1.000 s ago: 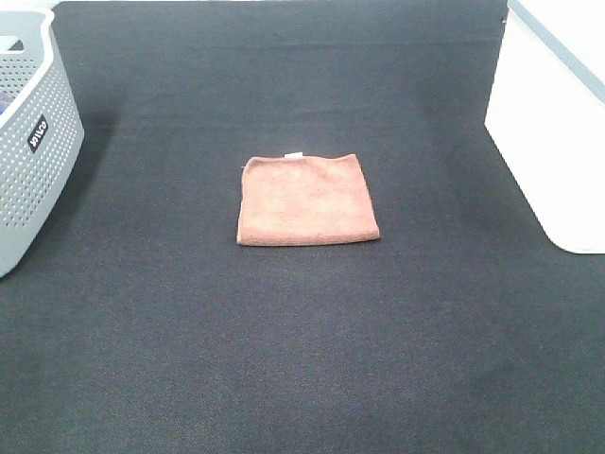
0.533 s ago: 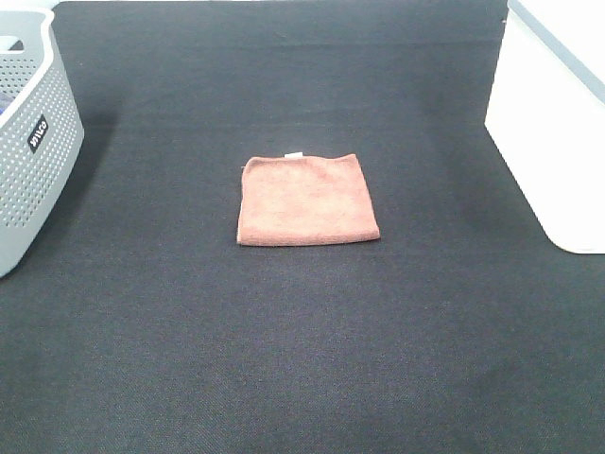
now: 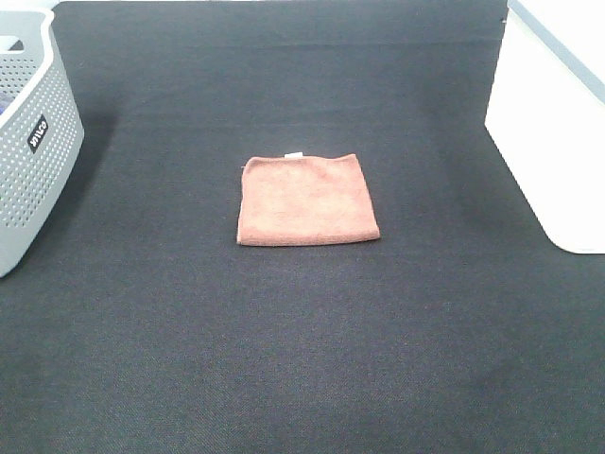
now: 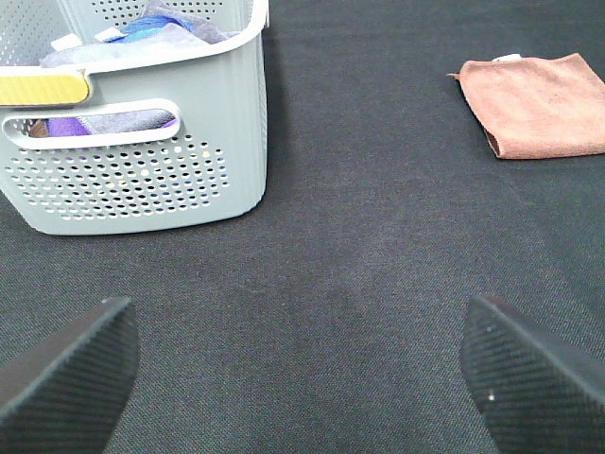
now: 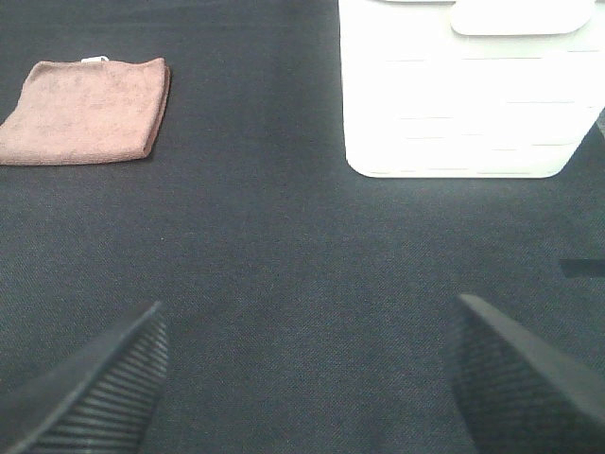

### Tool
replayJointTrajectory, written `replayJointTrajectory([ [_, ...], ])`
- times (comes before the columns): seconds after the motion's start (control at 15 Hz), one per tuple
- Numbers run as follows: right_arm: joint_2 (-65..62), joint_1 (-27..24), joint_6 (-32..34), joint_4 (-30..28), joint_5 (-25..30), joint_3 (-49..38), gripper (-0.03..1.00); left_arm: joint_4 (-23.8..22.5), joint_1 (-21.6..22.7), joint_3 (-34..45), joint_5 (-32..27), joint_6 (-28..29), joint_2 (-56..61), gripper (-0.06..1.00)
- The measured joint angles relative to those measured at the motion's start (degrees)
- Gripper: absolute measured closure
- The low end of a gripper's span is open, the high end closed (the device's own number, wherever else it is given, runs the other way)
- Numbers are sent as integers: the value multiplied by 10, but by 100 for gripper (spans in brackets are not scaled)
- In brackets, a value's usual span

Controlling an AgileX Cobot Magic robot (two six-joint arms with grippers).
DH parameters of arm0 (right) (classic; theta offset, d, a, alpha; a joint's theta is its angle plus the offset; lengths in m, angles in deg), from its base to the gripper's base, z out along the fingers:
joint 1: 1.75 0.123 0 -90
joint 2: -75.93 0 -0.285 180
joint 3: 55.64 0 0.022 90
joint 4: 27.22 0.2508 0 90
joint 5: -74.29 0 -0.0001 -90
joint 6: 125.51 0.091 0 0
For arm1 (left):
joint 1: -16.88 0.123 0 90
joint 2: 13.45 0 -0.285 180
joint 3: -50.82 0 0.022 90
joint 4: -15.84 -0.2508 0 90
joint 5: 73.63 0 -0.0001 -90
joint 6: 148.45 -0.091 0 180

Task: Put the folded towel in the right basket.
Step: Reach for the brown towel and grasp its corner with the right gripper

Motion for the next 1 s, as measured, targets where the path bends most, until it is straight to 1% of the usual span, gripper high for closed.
replayJointTrajectory([
  [0.13, 40, 0, 0, 0, -13, 7, 22, 0, 0, 0, 0, 0, 0, 7],
  [0.27, 107, 0, 0, 2, -57, 30, 22, 0, 0, 0, 0, 0, 0, 7],
  [0.33, 147, 0, 0, 7, -74, 45, 22, 0, 0, 0, 0, 0, 0, 7],
  [0.4, 219, 0, 0, 17, -92, 73, 22, 0, 0, 0, 0, 0, 0, 7],
  [0.47, 264, 0, 0, 23, -101, 91, 22, 0, 0, 0, 0, 0, 0, 7],
  [0.6, 366, 0, -5, 36, -116, 131, 22, 0, 0, 0, 0, 0, 0, 7],
  [0.73, 465, 0, -22, 60, -116, 185, 22, 0, 0, 0, 0, 0, 0, 7],
  [0.8, 465, 0, -22, 60, -116, 185, 22, 0, 0, 0, 0, 0, 0, 7],
  [1.0, 625, 0, -60, 125, -116, 303, 22, 0, 0, 0, 0, 0, 0, 7],
])
